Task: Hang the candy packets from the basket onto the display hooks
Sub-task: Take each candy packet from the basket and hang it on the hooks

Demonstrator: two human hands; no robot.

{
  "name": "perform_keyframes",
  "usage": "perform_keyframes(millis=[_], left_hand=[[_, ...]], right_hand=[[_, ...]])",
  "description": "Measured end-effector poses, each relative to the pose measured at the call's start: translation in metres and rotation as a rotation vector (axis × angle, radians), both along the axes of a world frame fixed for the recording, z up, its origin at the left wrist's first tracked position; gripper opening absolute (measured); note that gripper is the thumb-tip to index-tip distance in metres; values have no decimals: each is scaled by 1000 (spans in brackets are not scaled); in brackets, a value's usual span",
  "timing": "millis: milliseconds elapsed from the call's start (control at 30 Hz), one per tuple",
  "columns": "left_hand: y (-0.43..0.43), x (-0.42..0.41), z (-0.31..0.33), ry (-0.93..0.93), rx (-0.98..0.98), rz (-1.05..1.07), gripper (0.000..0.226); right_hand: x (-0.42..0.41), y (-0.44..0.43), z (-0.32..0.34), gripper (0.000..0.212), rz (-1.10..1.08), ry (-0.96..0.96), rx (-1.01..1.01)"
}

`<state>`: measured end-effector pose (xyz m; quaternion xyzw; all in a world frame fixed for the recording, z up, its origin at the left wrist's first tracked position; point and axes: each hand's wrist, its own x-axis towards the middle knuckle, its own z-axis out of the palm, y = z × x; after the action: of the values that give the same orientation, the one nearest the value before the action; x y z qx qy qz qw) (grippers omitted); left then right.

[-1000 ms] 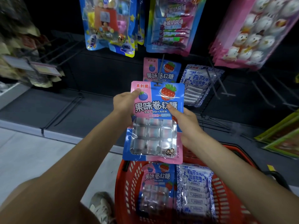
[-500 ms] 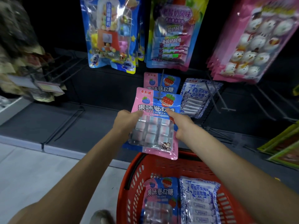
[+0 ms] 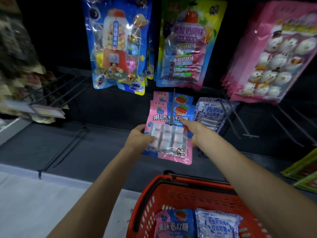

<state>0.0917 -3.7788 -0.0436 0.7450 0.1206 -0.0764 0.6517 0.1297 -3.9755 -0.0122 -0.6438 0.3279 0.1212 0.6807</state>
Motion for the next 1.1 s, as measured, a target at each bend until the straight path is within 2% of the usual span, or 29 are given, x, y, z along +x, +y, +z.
perform_keyframes(millis=[67,167,200,267,333,367,533,600,700,767,900,1100], left_hand=[[-1,9,-7,-26,30,9,29],[-2,24,-18,-38,62,30,37],[-4,26,-19,-41,70,36,37],[-9,29,-20,-41,71,52,30],[-13,33,-24,-34,55,83,33],[-15,36,-28,-38,53,96,35],[-19,41,-46,-116,148,119,31],[-19,38,-52,-123,239,125,31],[-20,42,-66,-151,311,86,42],[-22,48,-76,-145,321,70,47],[-25,57,-95,-135,270,7,52],[-33,96,-98,-162,217,57,19]], right_hand=[[-3,0,-9,61,12,-24,19],[-3,-6,-45,121,50,-41,-21],[-4,-7,-55,125,53,-64,-43],[-12,-4,-55,106,54,-130,-87],[-17,-1,-51,81,41,-186,-145],[-15,-1,-52,75,30,-209,-168],[-6,3,-60,84,12,-250,-212],[-6,7,-66,82,-4,-248,-246],[-5,11,-76,71,-6,-229,-302],[-1,11,-81,65,2,-221,-354],[14,9,-94,67,57,-183,-409],[34,-2,-97,36,98,-179,-517]])
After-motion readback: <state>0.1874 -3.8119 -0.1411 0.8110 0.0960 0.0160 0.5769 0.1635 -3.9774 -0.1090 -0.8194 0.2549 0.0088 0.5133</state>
